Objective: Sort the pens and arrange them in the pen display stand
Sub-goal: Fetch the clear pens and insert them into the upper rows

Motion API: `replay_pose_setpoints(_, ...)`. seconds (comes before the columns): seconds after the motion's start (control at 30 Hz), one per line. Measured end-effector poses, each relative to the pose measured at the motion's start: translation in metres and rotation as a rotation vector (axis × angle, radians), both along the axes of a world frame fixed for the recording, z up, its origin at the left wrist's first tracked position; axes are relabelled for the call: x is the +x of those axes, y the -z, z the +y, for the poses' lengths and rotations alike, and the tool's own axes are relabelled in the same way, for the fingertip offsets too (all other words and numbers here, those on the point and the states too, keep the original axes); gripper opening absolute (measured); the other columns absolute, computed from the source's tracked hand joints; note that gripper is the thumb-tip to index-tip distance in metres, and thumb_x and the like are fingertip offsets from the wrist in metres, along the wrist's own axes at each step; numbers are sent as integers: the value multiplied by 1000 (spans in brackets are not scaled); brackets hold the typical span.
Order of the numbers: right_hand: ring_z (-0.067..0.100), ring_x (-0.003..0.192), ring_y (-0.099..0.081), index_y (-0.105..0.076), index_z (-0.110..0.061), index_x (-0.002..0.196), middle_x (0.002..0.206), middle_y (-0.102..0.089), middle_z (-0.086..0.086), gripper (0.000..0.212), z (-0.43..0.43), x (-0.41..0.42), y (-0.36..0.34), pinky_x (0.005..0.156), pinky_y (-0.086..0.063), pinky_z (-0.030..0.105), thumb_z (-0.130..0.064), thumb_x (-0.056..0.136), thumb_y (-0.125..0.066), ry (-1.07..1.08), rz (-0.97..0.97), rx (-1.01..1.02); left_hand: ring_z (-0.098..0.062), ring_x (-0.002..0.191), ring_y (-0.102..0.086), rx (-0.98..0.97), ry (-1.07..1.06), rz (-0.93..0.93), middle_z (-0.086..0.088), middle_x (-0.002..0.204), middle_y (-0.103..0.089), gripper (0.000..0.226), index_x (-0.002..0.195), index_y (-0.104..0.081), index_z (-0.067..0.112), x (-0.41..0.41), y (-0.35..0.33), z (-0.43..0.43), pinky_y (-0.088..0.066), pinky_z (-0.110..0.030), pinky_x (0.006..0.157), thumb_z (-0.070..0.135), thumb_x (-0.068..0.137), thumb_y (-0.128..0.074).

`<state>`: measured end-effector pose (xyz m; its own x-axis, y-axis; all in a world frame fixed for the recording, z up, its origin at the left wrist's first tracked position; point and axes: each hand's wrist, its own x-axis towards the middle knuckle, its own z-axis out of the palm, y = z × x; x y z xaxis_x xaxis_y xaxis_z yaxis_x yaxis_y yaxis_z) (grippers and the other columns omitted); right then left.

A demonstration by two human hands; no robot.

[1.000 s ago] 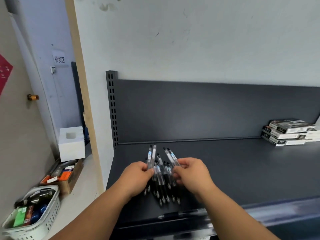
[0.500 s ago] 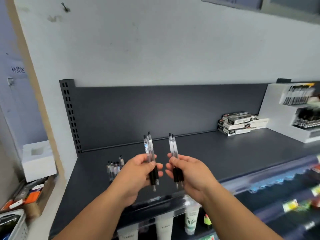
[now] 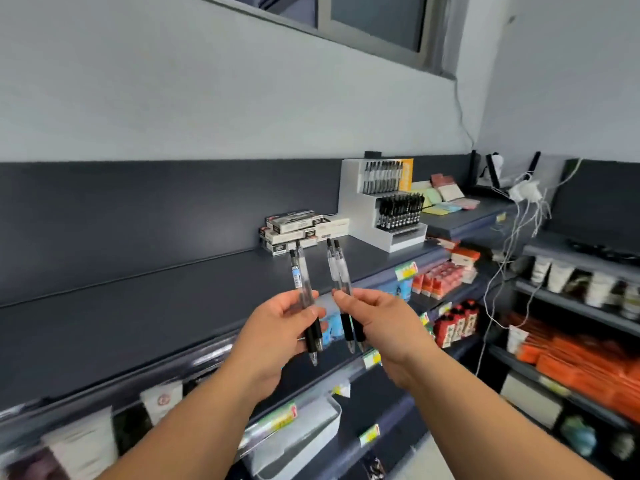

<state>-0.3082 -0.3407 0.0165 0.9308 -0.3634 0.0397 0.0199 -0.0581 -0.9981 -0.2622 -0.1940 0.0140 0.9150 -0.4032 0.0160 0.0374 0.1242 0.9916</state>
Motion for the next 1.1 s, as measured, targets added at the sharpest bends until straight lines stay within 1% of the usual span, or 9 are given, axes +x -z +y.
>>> replay_pose_setpoints(0.1, -2, 80, -68, -74, -21, 88, 82, -75, -14, 13, -53, -22, 2, 72, -48, 18, -33, 87, -70, 38, -6, -14, -18, 82, -71, 1, 53, -16, -8, 97, -71, 17, 104, -65, 17, -17, 1, -55, -57, -32, 75, 6, 93, -58)
replay_pose_setpoints(0.2, 10, 104, -66, -71, -20, 108, 105, -74, -7, 48, -91, -32, 4, 100, -48, 37, -52, 72, -76, 76, -8, -17, -15, 81, -70, 2, 104, -29, -5, 94, -72, 17, 103, -67, 18, -26, 1, -101, -58, -24, 68, 7, 93, -58)
replay_pose_setpoints(0.27, 14, 108, -65, -70, -21, 112, 108, -73, -5, 59, -113, -35, 4, 103, -46, 41, -58, 66, -75, 83, -15, -3, -14, 84, -71, 17, 134, -48, -4, 97, -73, 19, 107, -67, 17, -26, 0, -128, -58, -24, 69, 8, 94, -57)
replay_pose_setpoints(0.37, 14, 103, -67, -72, -19, 107, 101, -75, -4, 30, -146, -30, 4, 98, -47, 35, -39, 84, -71, 80, -27, 34, -15, 89, -72, 24, 151, -74, -2, 96, -75, 19, 107, -68, 17, -19, -2, -163, -59, -31, 78, 9, 94, -57)
replay_pose_setpoints(0.47, 14, 92, -71, -75, -17, 96, 93, -76, -1, 17, -177, -14, 3, 81, -48, 26, -29, 90, -66, 82, -66, 5, -17, 93, -71, 26, 146, -91, -2, 98, -75, 19, 109, -68, 17, 1, -4, -197, -57, -40, 87, 12, 95, -57)
replay_pose_setpoints(0.63, 23, 87, -72, -75, -11, 95, 92, -76, 9, 16, -217, 29, -5, 76, -56, 30, -22, 92, -64, 97, -103, 44, -19, 98, -70, 34, 148, -132, 0, 99, -74, 15, 104, -69, 21, 50, -7, -242, -54, -48, 92, 15, 94, -59)
replay_pose_setpoints(0.8, 2, 53, -57, -75, -7, 92, 74, -72, 1, 14, -275, 110, -23, 49, -41, 12, -16, 92, -64, 131, -128, 3, -17, 94, -71, 45, 145, -191, 2, 94, -75, 13, 100, -70, 25, 134, -22, -302, -52, -45, 94, 17, 93, -61)
replay_pose_setpoints(0.9, 6, 44, -49, -74, -5, 88, 53, -59, -5, 12, -305, 150, -34, 44, -40, 15, -13, 89, -66, 135, -122, 10, -9, 90, -71, 96, 145, -264, 9, 89, -75, 16, 87, -70, 32, 176, -34, -329, -54, -38, 90, 18, 90, -64)
replay_pose_setpoints(1.1, 7, 47, -46, -74, -5, 86, 55, -53, -1, 16, -357, 224, -50, 48, -44, 17, -21, 85, -72, 112, -77, -5, -7, 90, -70, 196, 121, -365, 10, 91, -75, 23, 101, -71, 31, 237, -47, -369, -54, -36, 91, 13, 87, -68)
